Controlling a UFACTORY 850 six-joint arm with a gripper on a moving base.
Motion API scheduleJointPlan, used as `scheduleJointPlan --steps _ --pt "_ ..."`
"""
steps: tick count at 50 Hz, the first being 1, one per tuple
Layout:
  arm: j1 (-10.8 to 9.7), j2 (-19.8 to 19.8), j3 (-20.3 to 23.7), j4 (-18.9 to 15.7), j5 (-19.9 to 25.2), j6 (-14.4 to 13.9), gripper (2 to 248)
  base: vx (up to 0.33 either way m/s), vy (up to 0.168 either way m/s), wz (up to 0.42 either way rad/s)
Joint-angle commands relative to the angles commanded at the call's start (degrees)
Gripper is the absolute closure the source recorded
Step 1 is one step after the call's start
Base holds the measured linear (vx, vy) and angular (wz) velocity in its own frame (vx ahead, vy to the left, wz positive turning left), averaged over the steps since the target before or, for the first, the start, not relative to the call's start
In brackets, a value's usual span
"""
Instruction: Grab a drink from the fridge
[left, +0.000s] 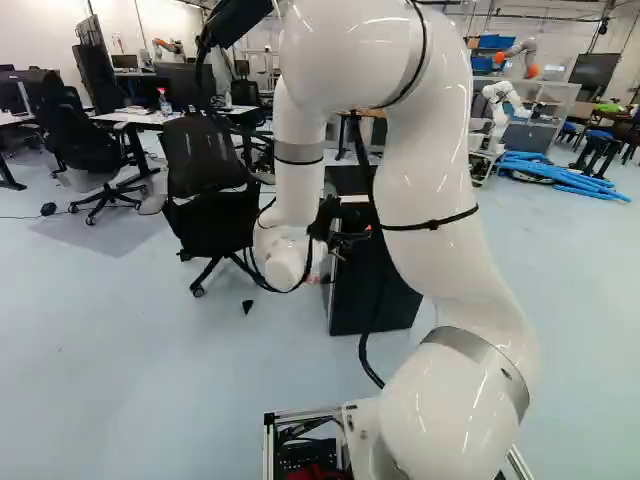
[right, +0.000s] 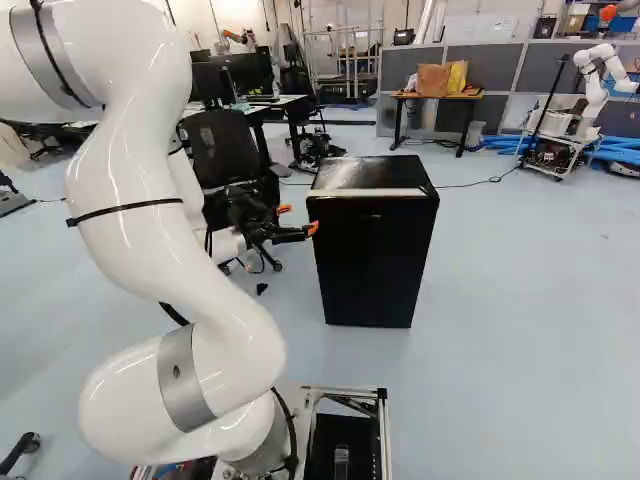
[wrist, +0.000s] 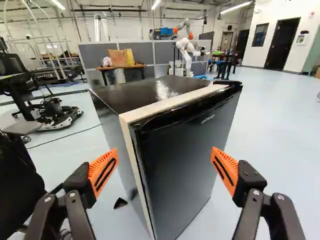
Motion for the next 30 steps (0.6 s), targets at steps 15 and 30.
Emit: scheduleJointPlan --steps 15,30 --pt "0.3 -1.8 -3.2 1.7 0.2 0.0 3 0.000 0.000 0.000" --pt "0.0 -3.1 -5.7 3.0 0.2 0.0 3 0.000 0.000 0.000"
